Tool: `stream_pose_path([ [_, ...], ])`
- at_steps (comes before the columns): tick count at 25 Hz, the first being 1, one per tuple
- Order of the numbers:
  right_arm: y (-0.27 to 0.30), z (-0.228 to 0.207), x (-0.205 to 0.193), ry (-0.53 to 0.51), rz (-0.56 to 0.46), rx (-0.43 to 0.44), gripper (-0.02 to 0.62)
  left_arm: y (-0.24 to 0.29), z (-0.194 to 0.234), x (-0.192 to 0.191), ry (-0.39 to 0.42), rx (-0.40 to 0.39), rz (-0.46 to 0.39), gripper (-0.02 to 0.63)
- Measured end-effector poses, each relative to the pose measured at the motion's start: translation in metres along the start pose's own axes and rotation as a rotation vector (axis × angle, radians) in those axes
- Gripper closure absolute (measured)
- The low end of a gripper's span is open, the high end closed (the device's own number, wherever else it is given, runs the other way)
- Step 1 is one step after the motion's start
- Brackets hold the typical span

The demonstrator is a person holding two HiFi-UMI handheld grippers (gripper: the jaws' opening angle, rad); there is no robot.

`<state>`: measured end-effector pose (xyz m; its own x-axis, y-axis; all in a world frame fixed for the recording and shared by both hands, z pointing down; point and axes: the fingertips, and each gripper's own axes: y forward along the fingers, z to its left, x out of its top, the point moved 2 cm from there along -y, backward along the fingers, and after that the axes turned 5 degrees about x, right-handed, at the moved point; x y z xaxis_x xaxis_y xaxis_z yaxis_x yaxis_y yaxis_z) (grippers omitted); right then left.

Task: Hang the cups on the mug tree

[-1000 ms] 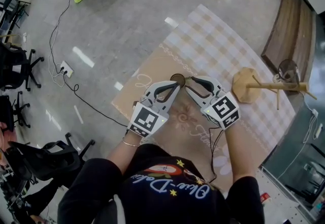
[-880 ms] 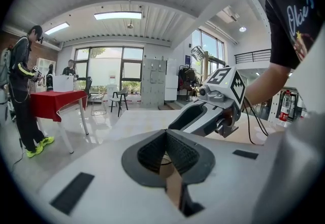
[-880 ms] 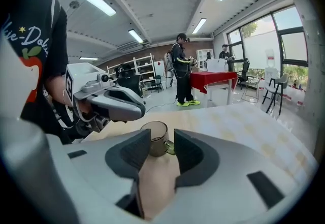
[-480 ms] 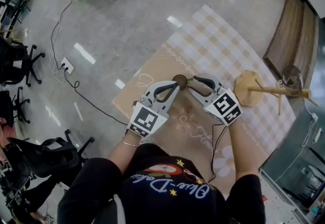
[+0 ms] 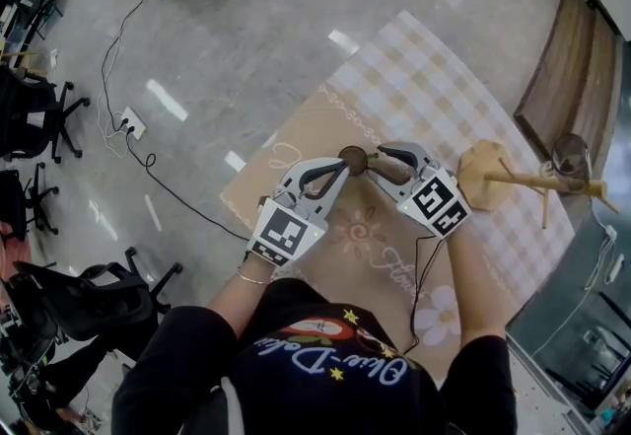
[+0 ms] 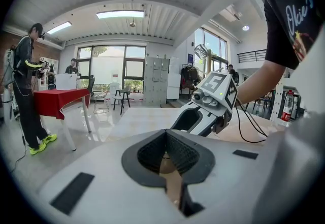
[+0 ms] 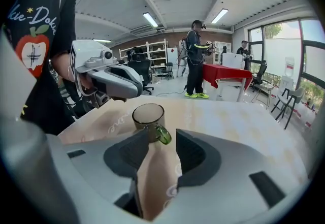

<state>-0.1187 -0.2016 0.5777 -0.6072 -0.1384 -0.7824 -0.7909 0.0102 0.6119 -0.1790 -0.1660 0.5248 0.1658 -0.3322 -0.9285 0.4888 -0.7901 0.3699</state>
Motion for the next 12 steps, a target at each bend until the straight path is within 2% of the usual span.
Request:
stream_pose_path([
  [8, 0.0058, 0.0006, -0.0058, -0.031, 0.045, 0.038, 0.423, -0.0024, 0.0038, -0.0038, -0.004, 0.020, 0.012, 0.598],
  [12, 0.0069, 0.0029, -0.0043, -0.056, 0.057, 0.054, 0.448, -0.0048, 0.0061, -0.0055, -0.008, 0.028, 0.017, 0.598],
])
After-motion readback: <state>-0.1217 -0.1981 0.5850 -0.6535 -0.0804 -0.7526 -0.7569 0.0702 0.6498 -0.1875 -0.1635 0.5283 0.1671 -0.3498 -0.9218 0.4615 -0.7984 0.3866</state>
